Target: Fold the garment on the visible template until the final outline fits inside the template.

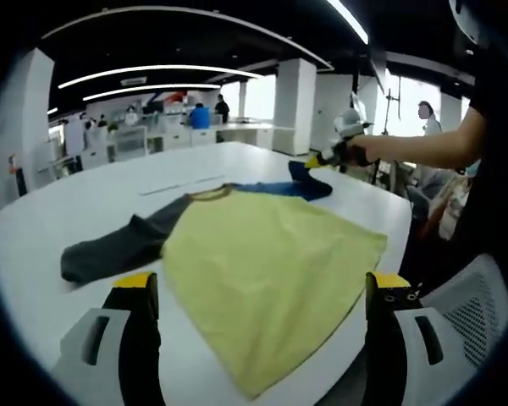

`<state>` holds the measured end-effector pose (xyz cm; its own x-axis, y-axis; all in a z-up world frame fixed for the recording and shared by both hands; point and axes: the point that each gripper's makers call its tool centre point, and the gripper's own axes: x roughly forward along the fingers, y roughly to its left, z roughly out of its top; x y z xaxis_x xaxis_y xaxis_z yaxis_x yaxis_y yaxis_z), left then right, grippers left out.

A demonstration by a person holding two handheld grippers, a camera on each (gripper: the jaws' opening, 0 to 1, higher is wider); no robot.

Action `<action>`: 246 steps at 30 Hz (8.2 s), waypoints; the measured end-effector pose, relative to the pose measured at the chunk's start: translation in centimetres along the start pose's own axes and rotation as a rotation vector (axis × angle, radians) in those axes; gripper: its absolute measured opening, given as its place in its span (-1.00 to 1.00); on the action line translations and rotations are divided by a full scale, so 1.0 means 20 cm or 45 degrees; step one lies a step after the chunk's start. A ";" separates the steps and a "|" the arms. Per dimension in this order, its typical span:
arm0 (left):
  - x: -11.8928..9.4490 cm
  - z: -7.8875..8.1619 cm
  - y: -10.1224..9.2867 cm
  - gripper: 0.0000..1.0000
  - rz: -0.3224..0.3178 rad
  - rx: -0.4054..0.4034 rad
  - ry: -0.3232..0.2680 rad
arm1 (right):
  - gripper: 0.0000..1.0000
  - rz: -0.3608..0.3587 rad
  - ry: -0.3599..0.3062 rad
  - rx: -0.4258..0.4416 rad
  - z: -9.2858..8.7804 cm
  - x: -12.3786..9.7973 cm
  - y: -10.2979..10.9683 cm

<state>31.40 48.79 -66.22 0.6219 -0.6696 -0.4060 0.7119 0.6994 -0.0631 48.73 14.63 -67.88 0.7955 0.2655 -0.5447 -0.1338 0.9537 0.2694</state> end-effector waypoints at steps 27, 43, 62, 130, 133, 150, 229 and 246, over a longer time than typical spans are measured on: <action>-0.03 -0.01 -0.01 0.98 -0.019 -0.044 -0.012 | -1.00 0.147 0.019 -0.086 0.02 0.21 0.34; -0.04 0.02 0.02 0.98 -0.014 -0.086 -0.081 | -1.00 0.210 0.057 -0.136 0.01 0.31 0.54; -0.05 -0.03 0.03 0.98 0.010 -0.080 -0.048 | -1.00 0.310 0.085 -0.210 0.05 0.46 0.77; -0.06 -0.13 0.09 0.98 0.048 -0.095 0.014 | -1.00 0.650 0.334 -0.539 -0.36 0.70 1.55; -0.07 -0.13 0.09 0.98 0.058 -0.094 0.006 | -1.00 0.653 0.362 -0.532 -0.41 0.69 1.55; -0.08 -0.09 0.14 0.98 0.090 -0.067 0.006 | 0.20 0.533 0.338 -0.487 -0.30 0.63 1.31; -0.05 0.00 0.07 0.98 0.045 -0.050 -0.008 | -1.00 0.063 0.330 -0.408 -0.44 0.18 0.08; -0.05 0.00 0.11 0.98 0.070 -0.061 -0.007 | -1.00 0.059 0.360 -0.478 -0.42 0.12 -0.08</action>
<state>32.24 50.98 -65.85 0.6617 -0.6309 -0.4051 0.6601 0.7464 -0.0843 45.82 14.98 -76.31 0.5985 0.2876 -0.7477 -0.4113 0.9112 0.0212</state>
